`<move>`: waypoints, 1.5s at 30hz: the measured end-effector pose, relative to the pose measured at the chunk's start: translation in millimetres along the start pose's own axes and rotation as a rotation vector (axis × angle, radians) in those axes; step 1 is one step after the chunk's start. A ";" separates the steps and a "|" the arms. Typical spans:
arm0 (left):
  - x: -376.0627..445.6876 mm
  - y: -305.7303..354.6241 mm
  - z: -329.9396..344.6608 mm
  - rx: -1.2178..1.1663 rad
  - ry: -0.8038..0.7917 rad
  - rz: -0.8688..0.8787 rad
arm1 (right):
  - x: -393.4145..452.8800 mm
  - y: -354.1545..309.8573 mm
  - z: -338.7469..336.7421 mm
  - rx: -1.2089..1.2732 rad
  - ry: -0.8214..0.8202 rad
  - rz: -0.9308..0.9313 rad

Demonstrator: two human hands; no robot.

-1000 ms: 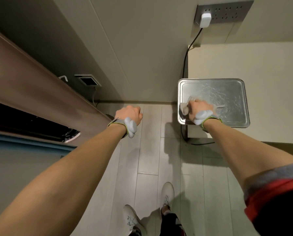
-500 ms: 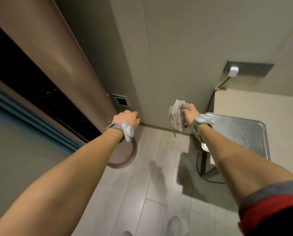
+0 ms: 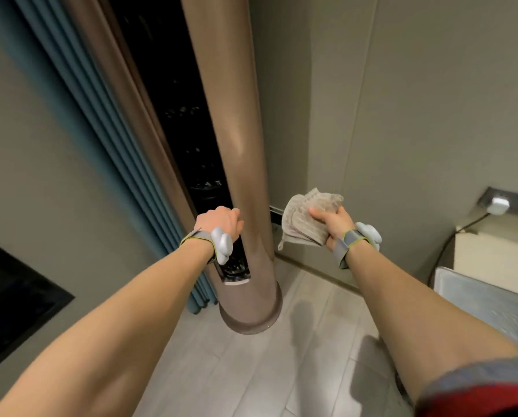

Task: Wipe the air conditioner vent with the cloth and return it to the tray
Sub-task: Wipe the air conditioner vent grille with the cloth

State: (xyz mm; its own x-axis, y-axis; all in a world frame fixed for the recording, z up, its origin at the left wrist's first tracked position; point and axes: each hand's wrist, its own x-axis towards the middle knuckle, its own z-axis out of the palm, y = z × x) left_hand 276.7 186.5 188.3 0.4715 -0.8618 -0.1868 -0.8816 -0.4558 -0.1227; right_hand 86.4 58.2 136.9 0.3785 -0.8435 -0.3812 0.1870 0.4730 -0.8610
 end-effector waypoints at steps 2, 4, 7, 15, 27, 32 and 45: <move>-4.8 -29.4 -11.2 0.007 0.004 -0.032 | -1.7 0.5 31.7 -0.051 -0.016 -0.010; -9.1 -57.6 -21.6 0.011 0.014 -0.060 | -4.6 -1.1 61.3 -0.100 -0.034 -0.031; -15.2 -93.7 -35.5 0.010 0.059 -0.072 | -14.1 -6.7 100.4 -0.142 -0.032 -0.050; -26.8 -167.3 -69.5 0.041 0.218 -0.057 | -40.7 -17.2 178.9 -0.150 -0.025 -0.166; -19.8 -216.2 -115.0 0.108 0.372 0.028 | -54.0 -28.3 235.5 -0.190 0.055 -0.328; -8.0 -216.7 -137.3 0.079 0.427 0.031 | -49.1 -50.5 252.5 -0.190 0.029 -0.385; 29.6 -229.4 -199.6 -0.069 0.693 0.015 | -55.1 -110.2 307.1 -0.256 0.000 -0.569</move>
State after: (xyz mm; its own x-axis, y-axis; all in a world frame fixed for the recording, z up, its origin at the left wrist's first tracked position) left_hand 488.8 221.1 405.5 0.3574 -0.8013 0.4797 -0.8982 -0.4356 -0.0586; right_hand 323.3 130.7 356.2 0.2835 -0.9454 0.1609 0.1358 -0.1265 -0.9826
